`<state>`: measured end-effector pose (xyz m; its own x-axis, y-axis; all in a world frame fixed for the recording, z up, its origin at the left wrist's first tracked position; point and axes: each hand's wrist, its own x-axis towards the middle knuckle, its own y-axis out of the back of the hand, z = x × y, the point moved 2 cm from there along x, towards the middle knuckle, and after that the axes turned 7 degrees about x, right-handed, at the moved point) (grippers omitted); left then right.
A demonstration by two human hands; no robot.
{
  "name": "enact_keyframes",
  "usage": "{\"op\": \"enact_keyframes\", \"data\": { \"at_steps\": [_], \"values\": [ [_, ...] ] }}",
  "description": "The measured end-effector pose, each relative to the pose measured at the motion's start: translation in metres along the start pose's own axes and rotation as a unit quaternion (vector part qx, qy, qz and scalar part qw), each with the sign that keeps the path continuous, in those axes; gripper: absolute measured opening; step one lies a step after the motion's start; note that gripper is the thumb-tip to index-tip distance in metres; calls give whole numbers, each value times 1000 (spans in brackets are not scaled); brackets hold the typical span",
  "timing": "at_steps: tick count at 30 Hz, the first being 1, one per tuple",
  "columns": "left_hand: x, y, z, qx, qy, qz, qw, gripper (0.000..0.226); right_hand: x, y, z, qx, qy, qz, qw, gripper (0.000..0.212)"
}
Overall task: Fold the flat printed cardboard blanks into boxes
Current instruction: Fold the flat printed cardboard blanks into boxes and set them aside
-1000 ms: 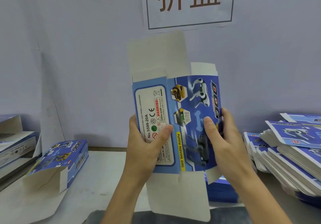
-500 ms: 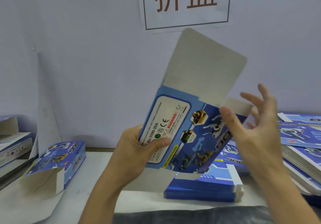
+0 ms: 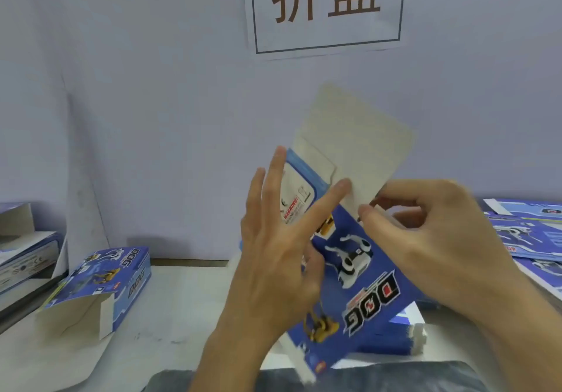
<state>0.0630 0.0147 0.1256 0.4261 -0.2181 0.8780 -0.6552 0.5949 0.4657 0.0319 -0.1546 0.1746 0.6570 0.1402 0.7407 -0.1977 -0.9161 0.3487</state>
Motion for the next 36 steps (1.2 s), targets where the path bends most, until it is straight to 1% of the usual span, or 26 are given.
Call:
{"op": "enact_keyframes", "data": {
  "at_steps": [2,5,7,9,11,12,15,18,20,21,23,25,27,29,31,33,34,36],
  "values": [
    [-1,-2,2,-19,1,-8,1000,71,0,-4,0,-37,-6,-7,999,20],
    [-4,1,3,-32,2,-24,999,48,1,-5,1,-57,-16,39,997,22],
    [-3,2,5,-67,22,-54,996,40,2,-3,3,-51,-28,77,995,25],
    [-3,4,9,-101,37,-79,991,48,2,-1,4,-26,-44,97,994,24],
    [-3,3,12,-108,37,-95,989,61,2,-1,3,-14,-60,83,995,17],
    [-3,1,12,-105,38,-108,988,63,2,-2,3,-14,-65,75,995,16],
    [-4,-1,9,-92,59,-134,985,60,1,-6,7,-4,-82,67,994,18],
    [-3,3,10,-83,42,-103,990,46,0,-8,12,-10,-98,59,993,19],
    [-1,9,10,-109,53,-100,988,42,0,-7,18,-14,-119,82,989,15],
    [0,11,9,-136,64,-108,983,44,0,-5,21,-16,-136,98,986,13],
    [0,13,7,-178,76,-135,972,57,-1,-2,28,-19,-167,128,977,14],
    [-1,11,7,-178,84,-164,967,76,-1,-1,31,-16,-190,140,972,21],
    [-2,8,7,-158,91,-180,967,87,-1,-3,28,-8,-208,122,971,30],
    [-2,6,7,-147,93,-174,969,85,0,-6,23,17,-211,101,972,32],
    [1,8,5,-149,89,-156,972,80,1,-8,23,38,-208,96,973,25],
    [3,12,2,-168,99,-137,971,80,1,-7,25,78,-210,73,972,10],
    [5,15,0,-187,112,-123,968,81,1,-6,25,123,-206,37,970,18],
    [7,23,-5,-220,140,-76,962,85,-2,-5,29,216,-183,-65,957,63]
  ]
}}
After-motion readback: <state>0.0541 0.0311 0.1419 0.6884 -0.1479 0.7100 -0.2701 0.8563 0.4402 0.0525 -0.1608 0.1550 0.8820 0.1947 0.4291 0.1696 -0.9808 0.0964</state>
